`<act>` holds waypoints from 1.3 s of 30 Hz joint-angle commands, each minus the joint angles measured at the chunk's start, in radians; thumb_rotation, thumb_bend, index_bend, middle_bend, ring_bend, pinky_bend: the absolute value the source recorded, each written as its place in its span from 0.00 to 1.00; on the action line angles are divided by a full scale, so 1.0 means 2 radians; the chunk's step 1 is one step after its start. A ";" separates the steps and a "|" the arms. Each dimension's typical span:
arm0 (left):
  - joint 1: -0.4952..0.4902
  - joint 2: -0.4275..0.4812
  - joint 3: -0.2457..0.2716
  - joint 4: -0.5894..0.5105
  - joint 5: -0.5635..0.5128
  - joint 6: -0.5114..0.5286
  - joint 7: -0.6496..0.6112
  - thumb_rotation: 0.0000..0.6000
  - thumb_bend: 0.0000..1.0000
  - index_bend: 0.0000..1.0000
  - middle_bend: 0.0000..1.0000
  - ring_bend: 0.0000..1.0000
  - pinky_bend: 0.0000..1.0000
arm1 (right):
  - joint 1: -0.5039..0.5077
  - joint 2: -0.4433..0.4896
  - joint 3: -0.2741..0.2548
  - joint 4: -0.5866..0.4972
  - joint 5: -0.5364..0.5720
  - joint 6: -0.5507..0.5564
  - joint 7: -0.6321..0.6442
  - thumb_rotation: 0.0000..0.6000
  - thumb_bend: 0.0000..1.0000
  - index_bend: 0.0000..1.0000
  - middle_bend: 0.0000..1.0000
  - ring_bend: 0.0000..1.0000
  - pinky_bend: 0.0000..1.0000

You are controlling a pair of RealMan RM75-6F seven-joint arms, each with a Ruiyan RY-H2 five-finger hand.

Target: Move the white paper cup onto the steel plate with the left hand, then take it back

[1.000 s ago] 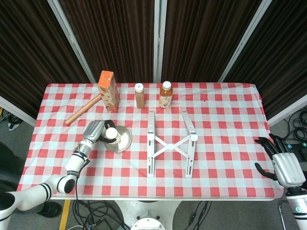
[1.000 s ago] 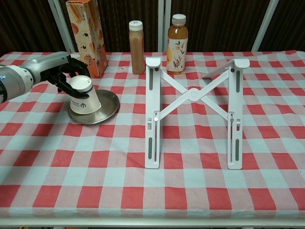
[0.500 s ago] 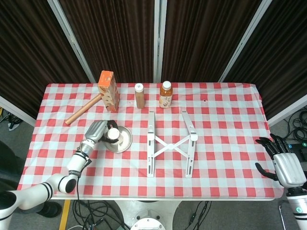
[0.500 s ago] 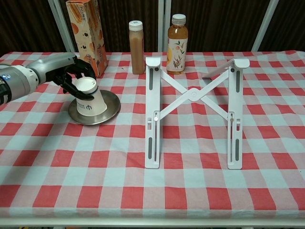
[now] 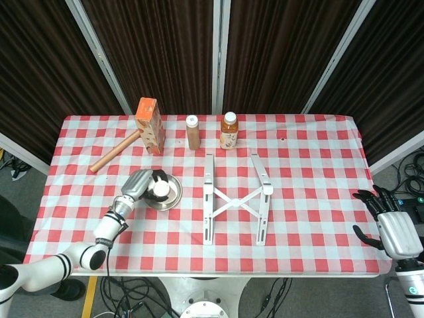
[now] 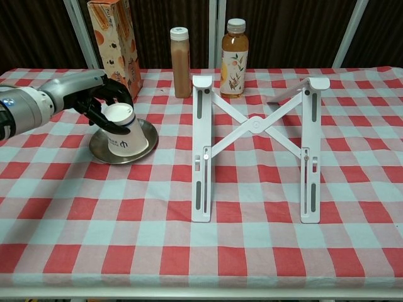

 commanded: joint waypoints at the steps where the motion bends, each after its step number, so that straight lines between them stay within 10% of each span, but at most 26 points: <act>1: -0.007 -0.019 -0.010 0.042 -0.023 0.002 0.019 1.00 0.17 0.50 0.54 0.47 0.71 | 0.000 0.000 0.000 0.000 0.000 0.000 0.000 1.00 0.21 0.18 0.17 0.00 0.07; 15: 0.006 0.020 0.010 -0.019 0.011 -0.011 -0.023 1.00 0.17 0.49 0.54 0.47 0.71 | 0.002 -0.002 0.000 0.002 0.000 -0.003 0.001 1.00 0.20 0.18 0.17 0.00 0.07; 24: -0.008 -0.018 -0.014 0.055 -0.015 0.009 0.009 1.00 0.17 0.49 0.54 0.46 0.68 | 0.000 0.000 -0.001 -0.002 -0.001 0.000 -0.002 1.00 0.20 0.18 0.17 0.00 0.07; 39: -0.008 -0.005 -0.005 0.030 -0.006 0.002 0.006 1.00 0.17 0.49 0.54 0.46 0.68 | 0.000 0.001 0.000 -0.004 0.000 -0.001 -0.005 1.00 0.20 0.18 0.17 0.00 0.07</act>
